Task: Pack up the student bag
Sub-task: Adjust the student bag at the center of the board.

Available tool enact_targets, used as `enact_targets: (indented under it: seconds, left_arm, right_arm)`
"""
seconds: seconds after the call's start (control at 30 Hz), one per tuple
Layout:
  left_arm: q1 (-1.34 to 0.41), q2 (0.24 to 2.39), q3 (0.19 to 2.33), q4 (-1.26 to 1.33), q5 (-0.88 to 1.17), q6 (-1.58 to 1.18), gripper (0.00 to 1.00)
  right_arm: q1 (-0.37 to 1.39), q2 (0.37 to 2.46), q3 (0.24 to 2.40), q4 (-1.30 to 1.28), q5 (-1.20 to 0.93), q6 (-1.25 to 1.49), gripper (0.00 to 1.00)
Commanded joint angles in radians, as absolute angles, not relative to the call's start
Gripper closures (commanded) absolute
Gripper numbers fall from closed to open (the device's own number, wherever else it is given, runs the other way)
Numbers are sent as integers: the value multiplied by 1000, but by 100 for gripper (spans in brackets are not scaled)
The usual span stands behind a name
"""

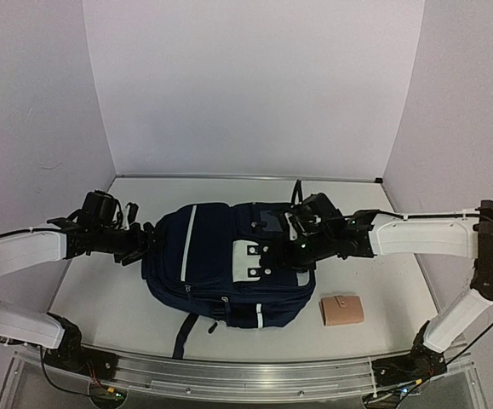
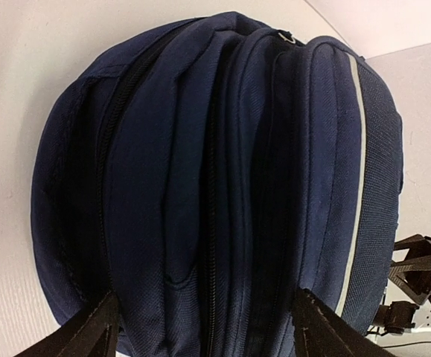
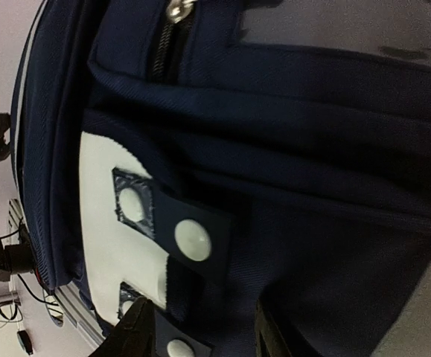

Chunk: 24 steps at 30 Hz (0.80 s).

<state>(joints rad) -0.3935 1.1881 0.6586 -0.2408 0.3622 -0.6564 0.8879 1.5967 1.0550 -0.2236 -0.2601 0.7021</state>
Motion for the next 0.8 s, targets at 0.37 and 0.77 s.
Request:
enact_targets:
  seconds: [0.37,0.77]
  left_arm:
    - [-400,1238,565,31,513,-707,84]
    - [-477,1219,574,112,486,-720,100]
  right_arm:
    - [927,1641,1131,-87,-234,778,98]
    - [1104,1797,1427,-253,52,700,100]
